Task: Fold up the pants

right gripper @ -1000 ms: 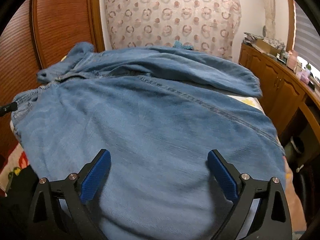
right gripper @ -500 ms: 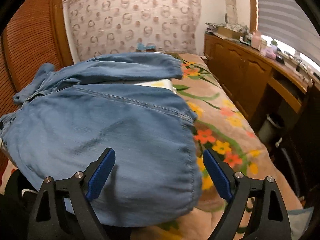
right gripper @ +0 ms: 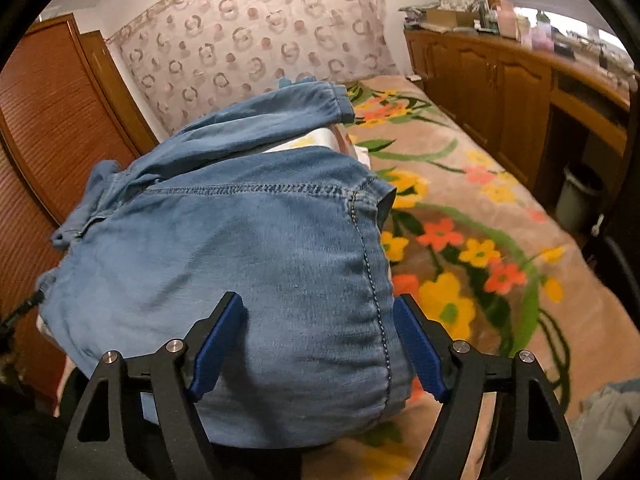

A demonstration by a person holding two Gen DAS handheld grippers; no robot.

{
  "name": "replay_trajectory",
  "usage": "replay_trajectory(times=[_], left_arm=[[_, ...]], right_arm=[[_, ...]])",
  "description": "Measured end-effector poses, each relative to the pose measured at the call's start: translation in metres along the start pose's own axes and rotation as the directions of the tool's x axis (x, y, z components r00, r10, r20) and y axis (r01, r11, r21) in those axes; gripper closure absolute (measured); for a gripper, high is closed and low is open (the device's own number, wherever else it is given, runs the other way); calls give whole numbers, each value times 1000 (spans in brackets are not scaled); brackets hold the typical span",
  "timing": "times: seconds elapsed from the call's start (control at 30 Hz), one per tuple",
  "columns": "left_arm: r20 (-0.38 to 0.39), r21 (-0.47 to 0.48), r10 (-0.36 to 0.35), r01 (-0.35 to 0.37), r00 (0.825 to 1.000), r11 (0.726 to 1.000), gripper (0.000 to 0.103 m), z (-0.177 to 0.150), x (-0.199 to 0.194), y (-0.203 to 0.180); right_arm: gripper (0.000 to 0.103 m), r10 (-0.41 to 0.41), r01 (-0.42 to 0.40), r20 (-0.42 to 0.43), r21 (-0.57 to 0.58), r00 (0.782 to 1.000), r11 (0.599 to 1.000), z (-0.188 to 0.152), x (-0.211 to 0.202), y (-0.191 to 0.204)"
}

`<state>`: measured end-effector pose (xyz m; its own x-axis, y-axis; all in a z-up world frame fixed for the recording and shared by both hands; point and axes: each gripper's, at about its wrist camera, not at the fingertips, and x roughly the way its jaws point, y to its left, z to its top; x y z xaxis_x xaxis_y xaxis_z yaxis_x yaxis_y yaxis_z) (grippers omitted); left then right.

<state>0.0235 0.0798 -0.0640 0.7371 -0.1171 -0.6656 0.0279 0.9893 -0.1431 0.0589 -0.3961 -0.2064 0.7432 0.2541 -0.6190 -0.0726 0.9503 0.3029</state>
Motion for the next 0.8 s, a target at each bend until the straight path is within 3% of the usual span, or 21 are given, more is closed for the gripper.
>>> replay_trajectory(times=[0.13, 0.27, 0.47, 0.67, 0.8], left_arm=[[-19, -14, 3, -3, 1000, 1000, 84, -3, 7, 3], [-41, -28, 7, -8, 999, 1000, 79, -8, 15, 7], [-42, -25, 8, -9, 999, 1000, 75, -8, 15, 6], [-42, -25, 8, -9, 999, 1000, 74, -8, 15, 7], [-40, -12, 13, -13, 999, 1000, 74, -8, 16, 7]], right_arm=[[33, 14, -14, -18, 3, 1000, 1000, 1, -2, -2], [56, 25, -25, -21, -4, 999, 1000, 1, -8, 2], [85, -58, 58, -8, -61, 998, 996, 4, -18, 9], [98, -104, 107, 33, -115, 994, 988, 4, -31, 19], [101, -71, 82, 80, -146, 994, 986, 5, -46, 29]])
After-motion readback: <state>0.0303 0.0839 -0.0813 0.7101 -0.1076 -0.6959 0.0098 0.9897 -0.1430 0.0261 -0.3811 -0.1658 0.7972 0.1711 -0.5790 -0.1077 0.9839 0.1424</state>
